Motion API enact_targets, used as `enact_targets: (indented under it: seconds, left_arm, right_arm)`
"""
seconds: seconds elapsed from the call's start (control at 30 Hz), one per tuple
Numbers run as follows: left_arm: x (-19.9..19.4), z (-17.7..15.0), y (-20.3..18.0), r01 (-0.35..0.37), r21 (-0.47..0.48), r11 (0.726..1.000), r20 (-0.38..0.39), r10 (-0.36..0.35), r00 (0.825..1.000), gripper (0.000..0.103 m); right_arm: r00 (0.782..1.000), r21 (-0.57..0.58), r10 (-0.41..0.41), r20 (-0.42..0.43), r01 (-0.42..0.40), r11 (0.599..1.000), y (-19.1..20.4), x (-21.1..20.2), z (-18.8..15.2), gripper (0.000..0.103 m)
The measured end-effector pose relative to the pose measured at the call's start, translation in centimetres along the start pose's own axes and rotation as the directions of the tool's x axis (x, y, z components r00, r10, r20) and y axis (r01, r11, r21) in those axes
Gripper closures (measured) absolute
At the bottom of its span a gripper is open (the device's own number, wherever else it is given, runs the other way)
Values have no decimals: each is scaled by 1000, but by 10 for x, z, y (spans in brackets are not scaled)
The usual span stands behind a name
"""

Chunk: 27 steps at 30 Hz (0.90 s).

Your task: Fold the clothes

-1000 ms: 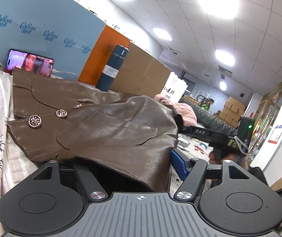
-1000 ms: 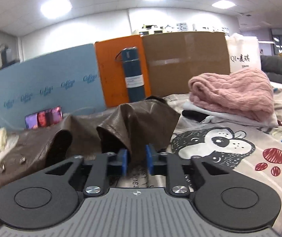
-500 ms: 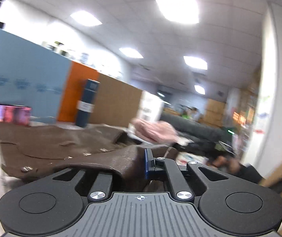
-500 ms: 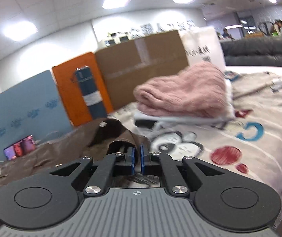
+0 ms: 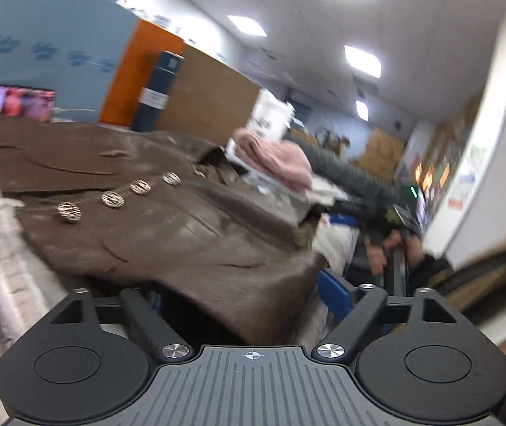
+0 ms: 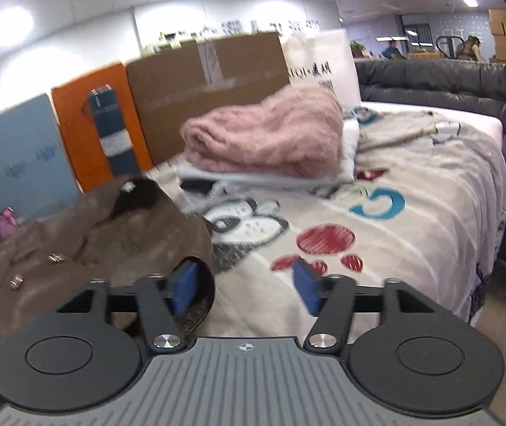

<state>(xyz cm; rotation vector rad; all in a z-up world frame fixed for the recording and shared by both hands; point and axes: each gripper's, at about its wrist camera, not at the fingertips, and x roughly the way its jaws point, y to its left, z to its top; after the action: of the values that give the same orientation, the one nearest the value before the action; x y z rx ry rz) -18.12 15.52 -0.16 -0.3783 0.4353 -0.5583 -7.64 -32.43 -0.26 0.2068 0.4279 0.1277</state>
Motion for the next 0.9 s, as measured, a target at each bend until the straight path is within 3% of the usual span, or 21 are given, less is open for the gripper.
enact_targets:
  seconds: [0.07, 0.17, 0.33, 0.5, 0.53, 0.57, 0.63, 0.83, 0.9]
  left_arm:
    - [-2, 2, 7, 0, -54, 999, 22, 2, 1000, 13]
    - [-2, 7, 17, -18, -131, 991, 43, 24, 999, 10]
    - [1, 15, 35, -56, -258, 965, 53, 72, 996, 8]
    - [13, 28, 44, -167, -268, 949, 36, 183, 982, 11]
    - [17, 31, 42, -195, -240, 951, 26, 207, 978, 25]
    - [22, 33, 40, -227, -202, 953, 10, 234, 972, 63]
    - [34, 37, 38, -282, -136, 950, -28, 281, 959, 94]
    - [58, 45, 34, -276, -10, 961, -60, 275, 960, 95]
    - [60, 49, 34, -304, 10, 953, -61, 304, 951, 95]
  right_arm:
    - [999, -28, 31, 41, -30, 999, 6, -8, 5, 26]
    - [992, -80, 83, 91, -76, 994, 17, -17, 12, 20]
    - [986, -120, 160, 47, -154, 981, 38, 5, 22, 19]
    - [983, -153, 184, -16, -184, 971, 51, 33, 20, 19]
    - [983, -167, 180, -26, -182, 969, 52, 37, 20, 19]
    - [984, -183, 173, -35, -176, 967, 53, 42, 20, 19]
    - [988, -201, 143, -59, -152, 968, 52, 52, 19, 19]
    - [992, -203, 15, -125, -41, 978, 30, 69, 10, 19]
    - [992, -189, -20, -128, -4, 982, 19, 68, 8, 19]
